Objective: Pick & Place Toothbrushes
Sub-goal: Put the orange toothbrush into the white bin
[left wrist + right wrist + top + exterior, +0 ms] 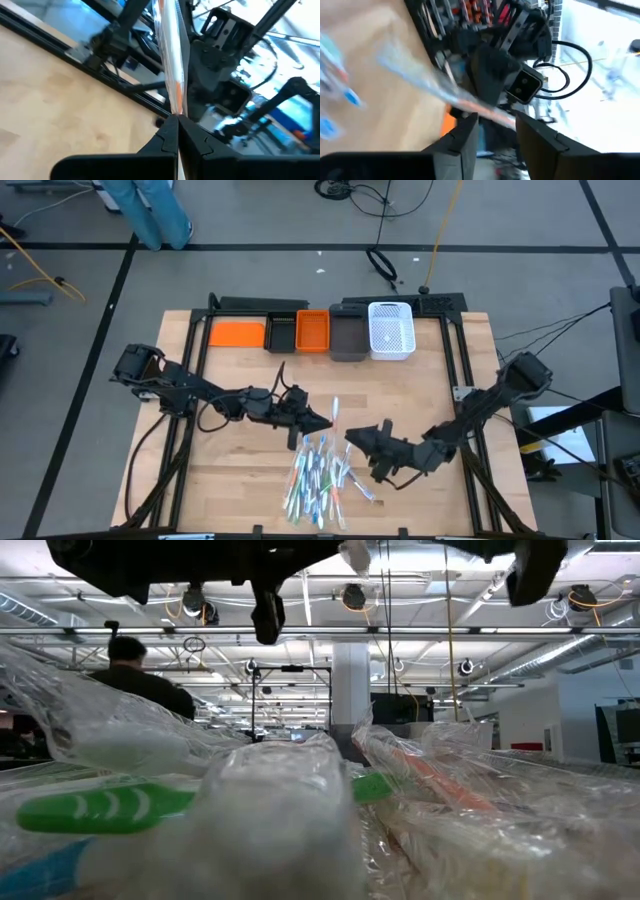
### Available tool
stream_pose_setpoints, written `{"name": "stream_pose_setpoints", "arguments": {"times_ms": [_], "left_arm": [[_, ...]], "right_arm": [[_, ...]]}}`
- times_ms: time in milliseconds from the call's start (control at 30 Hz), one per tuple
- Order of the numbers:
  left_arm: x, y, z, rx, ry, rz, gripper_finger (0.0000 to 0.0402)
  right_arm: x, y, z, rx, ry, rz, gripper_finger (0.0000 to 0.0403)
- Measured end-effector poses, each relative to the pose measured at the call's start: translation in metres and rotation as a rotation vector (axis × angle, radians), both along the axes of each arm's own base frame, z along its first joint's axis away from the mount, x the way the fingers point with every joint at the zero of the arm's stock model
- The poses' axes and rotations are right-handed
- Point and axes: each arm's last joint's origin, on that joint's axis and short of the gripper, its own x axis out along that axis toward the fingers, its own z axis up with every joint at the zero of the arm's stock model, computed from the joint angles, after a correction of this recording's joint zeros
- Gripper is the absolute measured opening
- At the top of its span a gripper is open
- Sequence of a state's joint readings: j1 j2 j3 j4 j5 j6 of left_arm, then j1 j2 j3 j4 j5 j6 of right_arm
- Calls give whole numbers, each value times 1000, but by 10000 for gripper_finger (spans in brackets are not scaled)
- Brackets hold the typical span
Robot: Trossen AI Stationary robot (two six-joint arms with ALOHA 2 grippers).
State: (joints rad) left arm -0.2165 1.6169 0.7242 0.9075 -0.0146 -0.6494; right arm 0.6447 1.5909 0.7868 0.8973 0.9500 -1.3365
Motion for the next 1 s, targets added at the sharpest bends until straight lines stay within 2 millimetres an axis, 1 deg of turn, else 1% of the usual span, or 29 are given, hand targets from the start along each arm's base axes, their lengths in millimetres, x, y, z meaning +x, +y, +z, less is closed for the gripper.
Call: {"name": "stream_pose_setpoints", "arguments": {"times_ms": [167, 300, 400, 567, 767, 1000], "left_arm": [[0, -1, -3, -27, 39, -17, 0], [0, -2, -6, -52, 71, -21, 0], [-1, -4, -6, -53, 74, -40, 0], [-2, -8, -5, -55, 64, -79, 0], [-2, -8, -4, -56, 58, -84, 0], [-2, -8, -4, -59, 58, -84, 0]], "right_arm": [[14, 4, -2, -144, 18, -84, 143], [24, 3, 2, -195, 29, -109, 148], [28, -2, 2, -216, 38, -130, 149], [29, -3, 2, -229, 44, -135, 150], [25, 4, 2, -230, 48, -131, 148], [25, 3, -6, -270, 116, -130, 148]]}}
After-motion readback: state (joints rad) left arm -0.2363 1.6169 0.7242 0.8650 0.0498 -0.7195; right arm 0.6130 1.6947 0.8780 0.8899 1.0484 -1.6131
